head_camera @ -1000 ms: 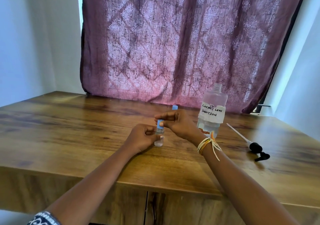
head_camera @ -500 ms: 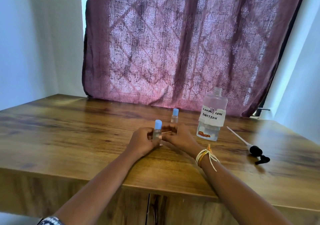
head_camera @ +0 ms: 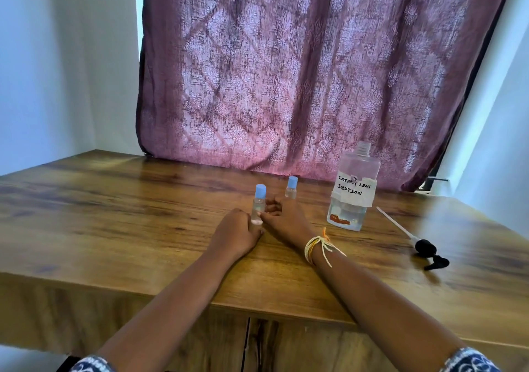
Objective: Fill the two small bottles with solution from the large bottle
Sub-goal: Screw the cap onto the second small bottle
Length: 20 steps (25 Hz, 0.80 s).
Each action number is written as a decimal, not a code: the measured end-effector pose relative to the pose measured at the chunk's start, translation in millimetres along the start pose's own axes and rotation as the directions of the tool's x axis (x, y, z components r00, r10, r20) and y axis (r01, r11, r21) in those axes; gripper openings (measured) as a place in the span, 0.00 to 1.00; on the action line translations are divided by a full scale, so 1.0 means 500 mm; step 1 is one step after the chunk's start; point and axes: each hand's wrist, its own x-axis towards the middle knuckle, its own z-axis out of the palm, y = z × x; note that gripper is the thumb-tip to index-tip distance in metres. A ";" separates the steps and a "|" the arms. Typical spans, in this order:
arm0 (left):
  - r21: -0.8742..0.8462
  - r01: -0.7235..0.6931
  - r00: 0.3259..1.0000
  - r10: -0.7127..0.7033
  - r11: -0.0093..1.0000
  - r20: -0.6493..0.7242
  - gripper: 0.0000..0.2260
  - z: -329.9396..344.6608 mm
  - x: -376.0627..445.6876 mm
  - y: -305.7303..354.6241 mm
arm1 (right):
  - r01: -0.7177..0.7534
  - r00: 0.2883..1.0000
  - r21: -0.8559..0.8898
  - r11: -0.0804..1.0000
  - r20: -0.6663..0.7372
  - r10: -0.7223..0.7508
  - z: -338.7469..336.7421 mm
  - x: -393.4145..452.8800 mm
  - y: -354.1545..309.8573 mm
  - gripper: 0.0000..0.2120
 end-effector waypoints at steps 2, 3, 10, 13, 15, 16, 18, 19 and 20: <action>0.046 0.005 1.000 -0.004 0.999 -0.026 0.14 -0.002 -0.005 0.001 | 0.003 0.999 -0.012 1.000 0.039 -0.003 0.003 -0.005 0.006 0.14; 0.058 0.016 0.999 -0.013 0.998 -0.045 0.14 -0.003 -0.009 0.003 | -0.004 0.998 -0.014 1.000 0.065 0.005 0.002 -0.008 0.007 0.15; 0.304 -0.133 0.991 0.130 0.943 0.029 0.11 0.006 -0.048 0.048 | -0.080 0.985 -0.167 0.983 0.138 0.103 -0.029 -0.047 0.012 0.23; 0.272 -0.218 0.975 0.199 0.937 0.098 0.08 0.037 -0.063 0.103 | -0.105 0.984 -0.193 0.975 0.122 0.131 -0.091 -0.079 0.027 0.19; 0.216 -0.259 0.961 0.229 0.941 0.155 0.08 0.059 -0.061 0.145 | -0.121 0.989 -0.264 0.957 0.051 0.139 -0.143 -0.105 0.043 0.13; 0.170 -0.271 0.954 0.240 0.948 0.179 0.09 0.071 -0.056 0.166 | -0.131 0.990 -0.306 0.943 0.012 0.141 -0.168 -0.121 0.051 0.11; 0.029 -0.260 0.949 0.250 0.965 0.195 0.11 0.098 -0.045 0.206 | -0.153 0.988 -0.369 0.917 -0.046 0.146 -0.212 -0.156 0.064 0.10; -0.035 -0.247 0.951 0.249 0.968 0.183 0.11 0.111 -0.040 0.225 | -0.170 0.985 -0.391 0.905 -0.074 0.153 -0.231 -0.172 0.068 0.11; -0.081 -0.232 0.956 0.243 0.969 0.162 0.12 0.125 -0.036 0.245 | -0.191 0.981 -0.407 0.893 -0.112 0.158 -0.252 -0.189 0.071 0.11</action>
